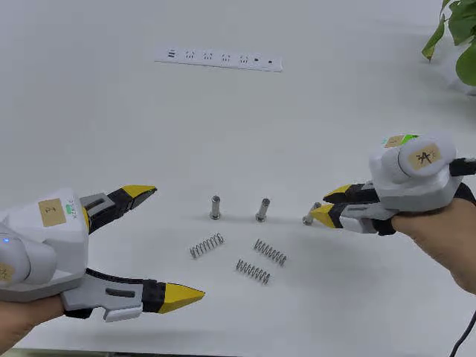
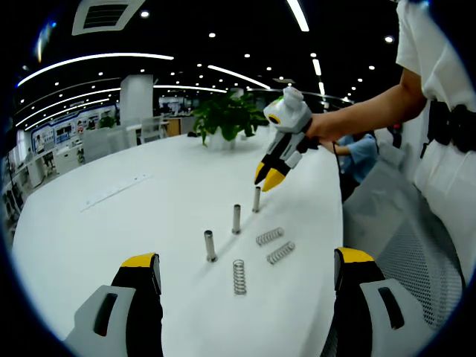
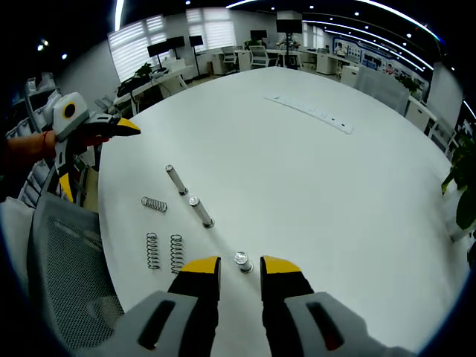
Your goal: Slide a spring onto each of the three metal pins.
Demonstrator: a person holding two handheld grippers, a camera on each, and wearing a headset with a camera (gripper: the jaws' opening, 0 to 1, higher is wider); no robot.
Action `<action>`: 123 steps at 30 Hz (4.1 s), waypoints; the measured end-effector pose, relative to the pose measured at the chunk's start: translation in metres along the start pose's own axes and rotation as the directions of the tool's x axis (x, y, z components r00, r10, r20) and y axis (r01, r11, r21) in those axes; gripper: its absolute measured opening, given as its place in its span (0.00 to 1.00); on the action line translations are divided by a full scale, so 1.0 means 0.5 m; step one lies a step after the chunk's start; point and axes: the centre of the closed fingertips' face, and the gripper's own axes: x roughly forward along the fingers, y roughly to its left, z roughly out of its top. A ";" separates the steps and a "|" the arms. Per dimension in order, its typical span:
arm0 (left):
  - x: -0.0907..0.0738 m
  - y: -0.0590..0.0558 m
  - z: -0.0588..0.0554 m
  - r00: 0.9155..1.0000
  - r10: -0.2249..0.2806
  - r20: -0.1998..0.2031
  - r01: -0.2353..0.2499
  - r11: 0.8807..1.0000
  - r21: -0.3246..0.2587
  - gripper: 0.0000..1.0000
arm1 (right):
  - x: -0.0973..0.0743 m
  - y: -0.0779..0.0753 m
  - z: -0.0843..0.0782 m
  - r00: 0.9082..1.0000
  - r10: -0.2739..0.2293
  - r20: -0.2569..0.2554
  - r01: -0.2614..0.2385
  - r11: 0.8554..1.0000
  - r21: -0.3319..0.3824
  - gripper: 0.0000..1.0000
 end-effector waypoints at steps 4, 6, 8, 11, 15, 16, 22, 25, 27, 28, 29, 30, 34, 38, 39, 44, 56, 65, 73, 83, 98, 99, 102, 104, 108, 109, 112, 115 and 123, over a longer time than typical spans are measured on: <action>-0.001 0.000 0.001 1.000 0.003 -0.001 -0.003 1.000 0.002 0.99 | -0.011 -0.002 -0.002 1.000 0.000 0.012 0.000 1.000 -0.015 0.24; -0.001 0.000 -0.001 1.000 0.002 -0.004 -0.002 1.000 0.005 0.99 | -0.015 -0.005 -0.003 1.000 0.006 0.025 -0.005 1.000 -0.012 0.26; -0.002 0.001 -0.003 1.000 0.001 -0.005 -0.001 1.000 0.008 0.99 | -0.017 -0.006 -0.005 1.000 0.003 0.031 -0.003 1.000 -0.011 0.28; -0.003 0.001 -0.004 1.000 0.002 -0.009 -0.002 1.000 0.011 0.99 | -0.026 -0.009 -0.007 0.999 0.006 0.048 -0.005 1.000 -0.017 0.32; -0.005 0.001 -0.003 1.000 0.005 -0.015 -0.005 1.000 0.017 0.99 | -0.037 -0.006 -0.011 0.997 0.014 0.078 -0.013 1.000 -0.004 0.36; -0.006 0.001 -0.002 1.000 0.006 -0.013 -0.006 1.000 0.015 0.99 | -0.041 -0.006 -0.014 0.996 0.015 0.084 -0.015 1.000 -0.007 0.38; -0.008 0.001 -0.005 1.000 0.008 -0.026 -0.007 1.000 0.019 0.98 | -0.056 0.006 -0.027 0.994 0.031 0.104 -0.029 0.999 -0.017 0.48; -0.008 0.000 -0.004 1.000 0.007 -0.030 -0.006 1.000 0.028 0.98 | -0.065 0.012 -0.030 0.991 0.044 0.125 -0.041 0.999 -0.023 0.53; -0.008 -0.003 -0.002 0.999 0.007 -0.036 -0.006 1.000 0.029 0.98 | -0.074 0.020 -0.037 0.990 0.049 0.135 -0.046 0.999 -0.027 0.56; -0.008 -0.002 -0.003 0.999 0.008 -0.039 -0.007 1.000 0.029 0.98 | -0.075 0.019 -0.037 0.989 0.053 0.140 -0.049 0.998 -0.030 0.58; -0.009 0.000 -0.005 0.999 0.009 -0.042 -0.008 1.000 0.027 0.98 | -0.078 0.021 -0.038 0.987 0.059 0.146 -0.054 0.998 -0.037 0.60; -0.009 0.002 -0.006 0.999 0.010 -0.044 -0.009 1.000 0.025 0.98 | -0.081 0.023 -0.040 0.987 0.063 0.148 -0.057 0.998 -0.041 0.62; -0.009 0.009 -0.010 0.998 0.013 -0.056 -0.011 0.999 0.030 0.97 | -0.093 0.028 -0.054 0.985 0.080 0.155 -0.073 0.996 -0.054 0.68; -0.007 0.017 -0.017 0.997 0.017 -0.076 -0.015 1.000 0.023 0.96 | -0.107 0.042 -0.064 0.980 0.105 0.171 -0.092 0.993 -0.080 0.74; -0.007 0.019 -0.018 0.997 0.018 -0.080 -0.016 1.000 0.022 0.96 | -0.110 0.046 -0.066 0.978 0.111 0.177 -0.097 0.992 -0.084 0.75; -0.001 0.021 -0.025 0.993 0.016 -0.116 -0.014 1.000 0.019 0.93 | -0.122 0.057 -0.077 0.969 0.139 0.205 -0.119 0.988 -0.103 0.82; 0.023 0.023 -0.063 0.970 0.016 -0.243 -0.019 1.000 -0.012 0.72 | -0.139 0.086 -0.087 0.950 0.183 0.254 -0.157 0.980 -0.120 0.90; 0.052 0.009 -0.098 0.937 -0.004 -0.348 0.003 1.000 -0.004 0.52 | -0.139 0.090 -0.096 0.945 0.197 0.261 -0.166 0.977 -0.136 0.92; 0.079 0.011 -0.134 0.904 -0.001 -0.427 0.003 1.000 0.005 0.36 | -0.136 0.091 -0.096 0.942 0.204 0.266 -0.171 0.975 -0.140 0.92; 0.109 0.027 -0.174 0.874 -0.010 -0.486 0.010 1.000 -0.004 0.23 | -0.137 0.085 -0.099 0.941 0.205 0.270 -0.172 0.975 -0.138 0.91; 0.117 0.035 -0.188 0.858 0.011 -0.514 0.011 0.999 0.039 0.13 | -0.136 0.080 -0.095 0.942 0.194 0.275 -0.163 0.978 -0.132 0.90; 0.119 0.032 -0.188 0.857 0.009 -0.515 0.013 0.999 0.039 0.12 | -0.136 0.079 -0.095 0.942 0.193 0.275 -0.162 0.978 -0.132 0.90; 0.118 0.037 -0.190 0.856 0.015 -0.518 0.012 0.999 0.050 0.11 | -0.135 0.080 -0.095 0.942 0.192 0.275 -0.161 0.978 -0.131 0.90; 0.119 0.037 -0.191 0.855 0.018 -0.519 0.008 0.999 0.047 0.11 | -0.135 0.081 -0.095 0.942 0.194 0.274 -0.163 0.978 -0.133 0.90; 0.118 0.036 -0.192 0.855 0.022 -0.518 0.011 0.998 0.060 0.11 | -0.136 0.081 -0.098 0.944 0.191 0.269 -0.160 0.978 -0.135 0.90; 0.117 0.034 -0.193 0.856 0.020 -0.517 0.009 0.998 0.055 0.11 | -0.136 0.081 -0.098 0.944 0.191 0.269 -0.159 0.978 -0.133 0.90; 0.116 0.032 -0.193 0.857 0.018 -0.516 0.008 0.999 0.049 0.11 | -0.136 0.083 -0.097 0.944 0.191 0.268 -0.160 0.978 -0.134 0.90; 0.115 0.028 -0.194 0.855 0.017 -0.518 0.010 0.999 0.049 0.11 | -0.134 0.085 -0.097 0.945 0.191 0.265 -0.159 0.978 -0.137 0.90; 0.106 0.024 -0.193 0.862 0.011 -0.506 -0.001 1.000 0.020 0.11 | -0.135 0.089 -0.090 0.945 0.193 0.265 -0.158 0.976 -0.147 0.90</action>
